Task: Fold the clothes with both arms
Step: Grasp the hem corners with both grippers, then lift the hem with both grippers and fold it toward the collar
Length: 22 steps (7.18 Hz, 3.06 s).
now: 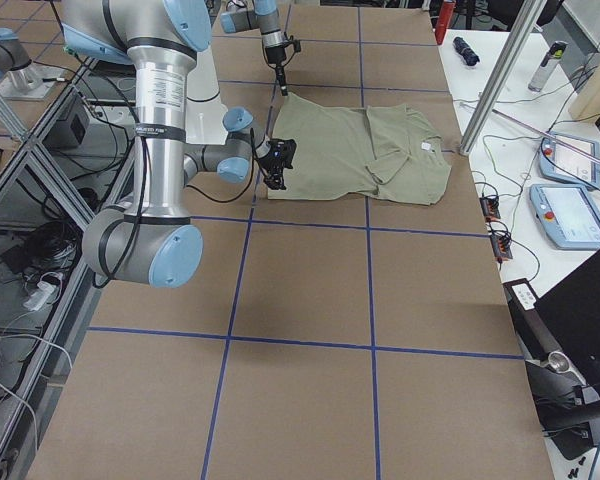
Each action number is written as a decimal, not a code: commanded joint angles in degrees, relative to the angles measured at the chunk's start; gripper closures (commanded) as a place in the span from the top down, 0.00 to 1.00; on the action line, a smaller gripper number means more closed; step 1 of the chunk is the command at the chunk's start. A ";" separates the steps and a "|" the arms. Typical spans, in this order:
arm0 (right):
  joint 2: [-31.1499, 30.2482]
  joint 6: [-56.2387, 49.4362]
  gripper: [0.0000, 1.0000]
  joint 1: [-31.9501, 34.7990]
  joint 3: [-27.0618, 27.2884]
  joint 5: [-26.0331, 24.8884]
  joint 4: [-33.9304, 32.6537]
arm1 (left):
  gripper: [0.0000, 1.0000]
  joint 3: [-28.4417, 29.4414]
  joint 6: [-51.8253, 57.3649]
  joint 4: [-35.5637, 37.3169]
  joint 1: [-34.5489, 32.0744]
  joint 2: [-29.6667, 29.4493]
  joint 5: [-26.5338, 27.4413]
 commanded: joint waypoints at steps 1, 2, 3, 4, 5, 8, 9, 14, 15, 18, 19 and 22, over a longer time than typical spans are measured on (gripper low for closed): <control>-0.01 3.66 0.81 -1.57 -3.17 -0.26 0.63 | 0.00 -0.60 0.09 -0.04 -1.90 -0.58 0.12; -0.01 5.67 0.81 -2.97 -3.28 -1.13 0.64 | 0.00 -0.51 0.27 -0.04 -2.26 -0.58 0.12; -0.01 6.13 0.81 -4.63 -3.45 -2.88 0.55 | 0.00 -0.60 1.83 -0.04 -2.35 -0.66 0.12; -0.01 6.30 0.79 -5.61 -3.45 -3.94 0.55 | 0.00 -0.60 1.94 -0.04 -2.35 -0.66 0.21; -0.01 6.31 0.70 -5.79 -3.71 -4.30 0.55 | 0.00 -0.60 1.94 -0.04 -2.35 -0.66 0.21; -0.01 6.22 0.62 -7.02 -4.77 -5.27 0.46 | 0.00 -0.42 2.03 -0.04 -2.35 -0.66 0.12; -0.01 6.13 0.54 -7.29 -4.86 -5.27 0.46 | 0.00 -0.42 2.03 -0.04 -2.35 -0.66 0.12; -0.44 5.08 0.00 -6.68 2.39 -3.52 -3.89 | 0.00 -0.68 2.20 0.13 -2.61 -0.49 -0.05; 0.16 3.51 0.00 -5.02 9.83 -0.29 -14.55 | 0.00 -2.77 3.42 1.96 -2.79 -0.14 -1.71; 1.12 -2.37 0.00 2.08 28.76 12.51 -32.70 | 0.00 -27.77 7.65 35.35 -7.15 -4.41 -14.86; 5.31 -4.13 0.00 4.73 28.37 15.53 -36.41 | 0.00 -24.89 8.35 39.64 -9.36 -11.06 -16.47; 25.93 -17.38 0.00 17.00 8.67 16.52 -39.44 | 0.00 -2.45 21.67 29.73 -19.70 -17.18 -13.94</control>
